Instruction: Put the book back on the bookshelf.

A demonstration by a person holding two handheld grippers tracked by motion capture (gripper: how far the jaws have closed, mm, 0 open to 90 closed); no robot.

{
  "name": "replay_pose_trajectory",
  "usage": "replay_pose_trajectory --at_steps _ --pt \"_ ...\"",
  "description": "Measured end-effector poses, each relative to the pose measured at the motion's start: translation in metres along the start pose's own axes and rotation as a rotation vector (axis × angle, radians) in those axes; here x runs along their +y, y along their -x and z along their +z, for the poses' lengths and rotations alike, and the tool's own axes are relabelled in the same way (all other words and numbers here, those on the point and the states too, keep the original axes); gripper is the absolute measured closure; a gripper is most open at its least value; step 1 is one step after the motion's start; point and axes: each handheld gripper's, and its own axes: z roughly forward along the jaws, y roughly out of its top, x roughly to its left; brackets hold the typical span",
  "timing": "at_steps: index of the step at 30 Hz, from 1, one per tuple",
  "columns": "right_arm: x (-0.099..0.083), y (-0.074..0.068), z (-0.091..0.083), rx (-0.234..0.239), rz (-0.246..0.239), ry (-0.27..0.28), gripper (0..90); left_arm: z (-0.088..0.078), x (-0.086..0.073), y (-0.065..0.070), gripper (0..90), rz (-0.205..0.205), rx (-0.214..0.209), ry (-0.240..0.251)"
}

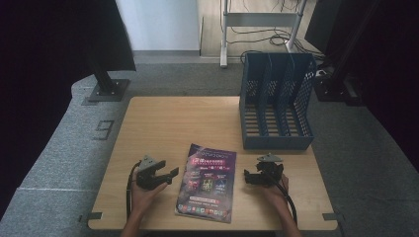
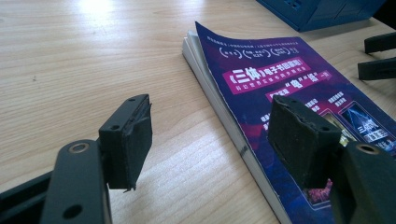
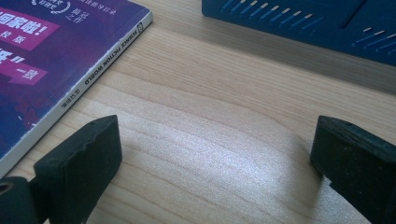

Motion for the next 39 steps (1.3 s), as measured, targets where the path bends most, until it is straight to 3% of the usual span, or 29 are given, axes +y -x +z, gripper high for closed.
replay_pose_trajectory --at_steps 8,20,24,27,39 --pt "0.000 -0.001 -0.001 -0.006 0.003 0.003 2.8 -0.005 -0.002 -0.005 30.8 -0.016 0.013 0.008" --pt "0.001 -0.006 -0.005 -0.010 0.014 0.032 13.2 -0.002 -0.003 -0.004 31.1 -0.011 0.014 -0.010" --pt "0.006 -0.012 -0.010 0.024 0.002 0.072 14.4 -0.002 -0.004 -0.007 31.0 -0.025 0.020 -0.007" --pt "0.007 -0.016 -0.012 0.040 -0.017 0.077 14.5 -0.001 -0.005 -0.008 31.3 -0.028 0.016 -0.010" --pt "0.010 -0.031 -0.018 0.117 -0.019 0.098 16.0 0.004 -0.004 -0.005 31.4 -0.016 0.009 -0.018"
